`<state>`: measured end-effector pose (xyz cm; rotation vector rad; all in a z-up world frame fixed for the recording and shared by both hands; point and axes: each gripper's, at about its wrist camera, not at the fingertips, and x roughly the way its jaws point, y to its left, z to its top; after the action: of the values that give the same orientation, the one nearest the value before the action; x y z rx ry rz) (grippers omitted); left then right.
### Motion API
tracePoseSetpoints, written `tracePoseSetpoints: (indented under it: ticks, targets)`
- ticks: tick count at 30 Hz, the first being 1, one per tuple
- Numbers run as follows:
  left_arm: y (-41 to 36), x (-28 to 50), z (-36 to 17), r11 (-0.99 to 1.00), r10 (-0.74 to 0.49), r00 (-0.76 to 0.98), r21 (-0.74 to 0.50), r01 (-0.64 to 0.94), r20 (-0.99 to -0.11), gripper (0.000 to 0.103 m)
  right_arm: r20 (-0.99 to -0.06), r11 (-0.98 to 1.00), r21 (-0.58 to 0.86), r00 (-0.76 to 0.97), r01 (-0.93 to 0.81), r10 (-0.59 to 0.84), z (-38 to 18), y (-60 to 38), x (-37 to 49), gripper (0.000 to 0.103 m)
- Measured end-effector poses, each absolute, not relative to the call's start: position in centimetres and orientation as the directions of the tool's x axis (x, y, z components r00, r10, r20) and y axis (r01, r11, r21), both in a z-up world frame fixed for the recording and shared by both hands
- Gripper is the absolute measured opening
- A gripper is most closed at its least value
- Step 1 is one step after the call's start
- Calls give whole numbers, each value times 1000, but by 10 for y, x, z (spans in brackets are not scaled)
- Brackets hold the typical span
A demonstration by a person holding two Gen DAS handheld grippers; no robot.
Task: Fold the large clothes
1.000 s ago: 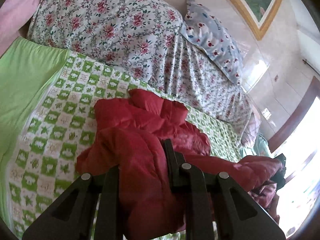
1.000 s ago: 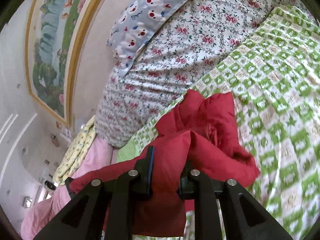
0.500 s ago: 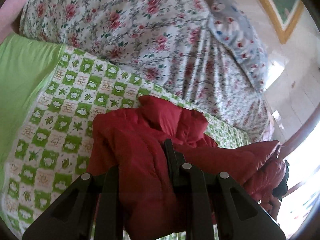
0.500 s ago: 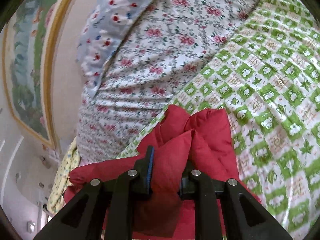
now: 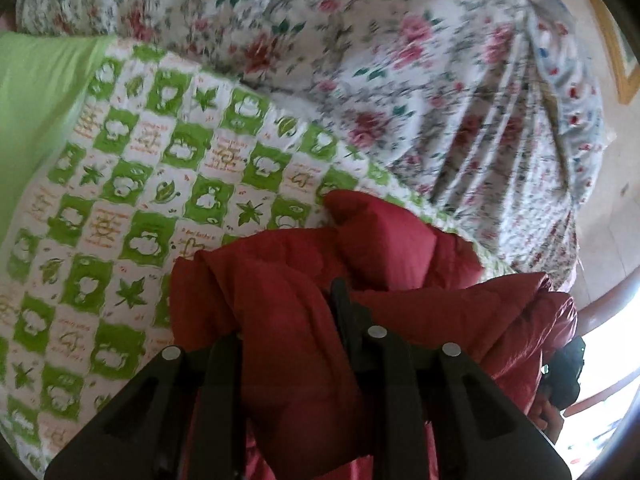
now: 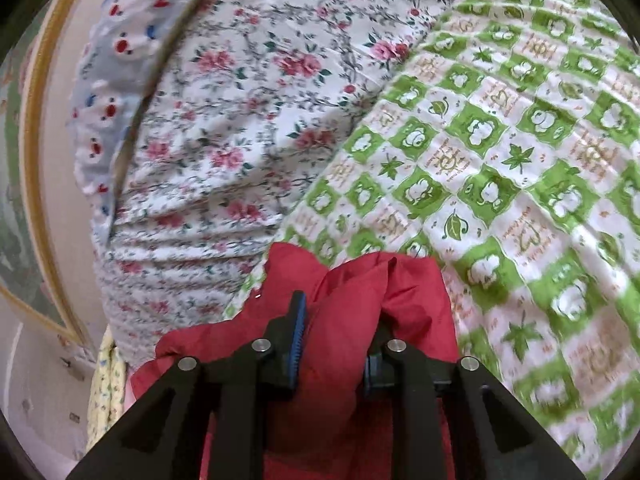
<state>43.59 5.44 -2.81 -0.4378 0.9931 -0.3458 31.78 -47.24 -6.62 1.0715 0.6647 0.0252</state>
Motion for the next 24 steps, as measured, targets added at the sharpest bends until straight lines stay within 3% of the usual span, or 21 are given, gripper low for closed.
tracePoseSetpoints:
  ticks: [9,18,24]
  targets:
    - [60,447,-45,842,-494,508,-534,77,-705,22,-482,444,838,814,318,325,-102,-476,340,22]
    - [72,380,8,863,-478,606,-469,187,-636,32,-487,461,829,812,315,322,-104,-471,349,22]
    - [71,342,36,851,-505,651,-451,268,-566,33,-504,478,815,808,327,307,-104,-470,352,22]
